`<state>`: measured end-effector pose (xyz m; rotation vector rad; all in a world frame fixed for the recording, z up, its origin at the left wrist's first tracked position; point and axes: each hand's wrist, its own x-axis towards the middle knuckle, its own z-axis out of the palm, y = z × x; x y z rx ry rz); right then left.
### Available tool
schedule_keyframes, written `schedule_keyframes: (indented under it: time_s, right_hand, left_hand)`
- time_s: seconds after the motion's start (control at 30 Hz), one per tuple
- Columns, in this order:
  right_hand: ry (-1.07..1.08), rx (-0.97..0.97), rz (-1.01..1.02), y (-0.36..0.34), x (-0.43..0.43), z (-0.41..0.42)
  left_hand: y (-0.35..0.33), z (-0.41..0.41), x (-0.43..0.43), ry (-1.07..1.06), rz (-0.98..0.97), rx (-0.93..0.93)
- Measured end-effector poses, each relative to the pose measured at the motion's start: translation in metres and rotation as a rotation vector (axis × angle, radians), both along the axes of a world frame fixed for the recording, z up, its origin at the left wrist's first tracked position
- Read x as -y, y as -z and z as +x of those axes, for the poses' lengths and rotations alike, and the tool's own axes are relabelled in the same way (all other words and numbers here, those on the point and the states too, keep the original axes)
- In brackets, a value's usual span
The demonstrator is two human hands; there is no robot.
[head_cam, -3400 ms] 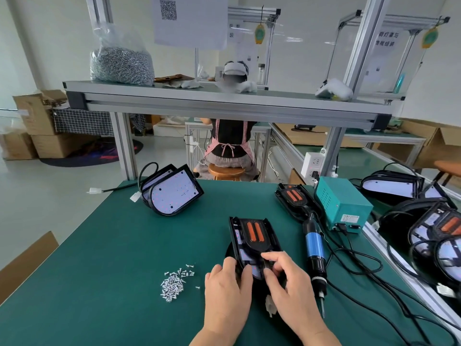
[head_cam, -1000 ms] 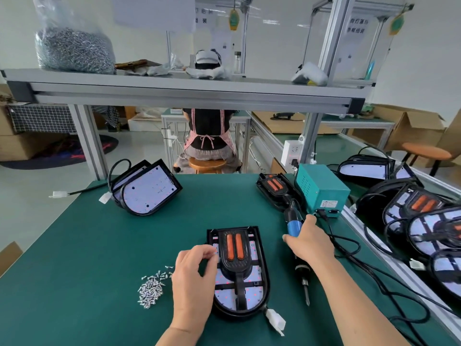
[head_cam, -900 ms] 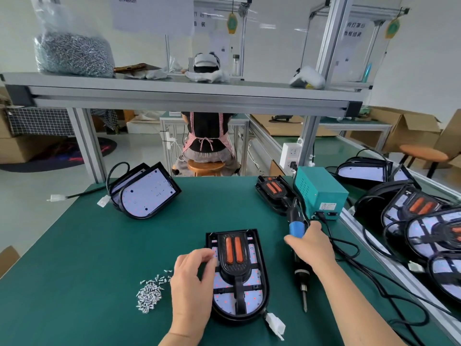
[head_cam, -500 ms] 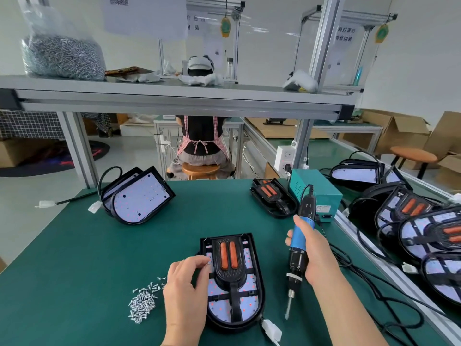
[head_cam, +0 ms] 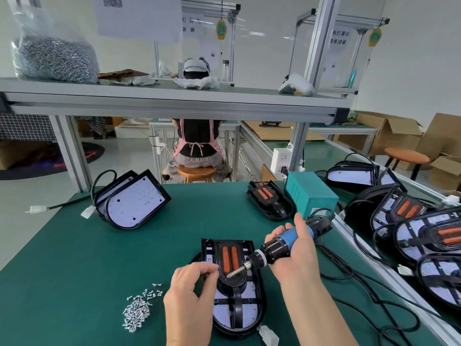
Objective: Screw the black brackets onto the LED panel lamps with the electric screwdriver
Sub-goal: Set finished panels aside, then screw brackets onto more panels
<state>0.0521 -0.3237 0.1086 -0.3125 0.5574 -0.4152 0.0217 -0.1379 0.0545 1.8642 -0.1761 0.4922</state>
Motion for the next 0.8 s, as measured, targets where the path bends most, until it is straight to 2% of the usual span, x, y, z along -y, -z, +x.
schedule_keyframes:
  time_s: [0.17, 0.33, 0.53, 0.8]
  right_hand:
    - [0.072, 0.018, -0.008, -0.004, -0.011, 0.002]
    - [0.11, 0.014, -0.011, -0.004, -0.017, -0.001]
    - [0.132, 0.022, -0.026, -0.004, -0.021, -0.002]
    - [0.131, 0.018, -0.032, -0.003, -0.026, -0.002]
  left_hand:
    - [-0.005, -0.006, 0.007, 0.115, -0.214, -0.182]
    - [-0.007, -0.007, 0.003, 0.127, -0.426, -0.239]
    - [-0.008, -0.012, 0.006, 0.165, -0.476, -0.221]
    - [-0.003, -0.008, 0.001, 0.115, -0.479, -0.209]
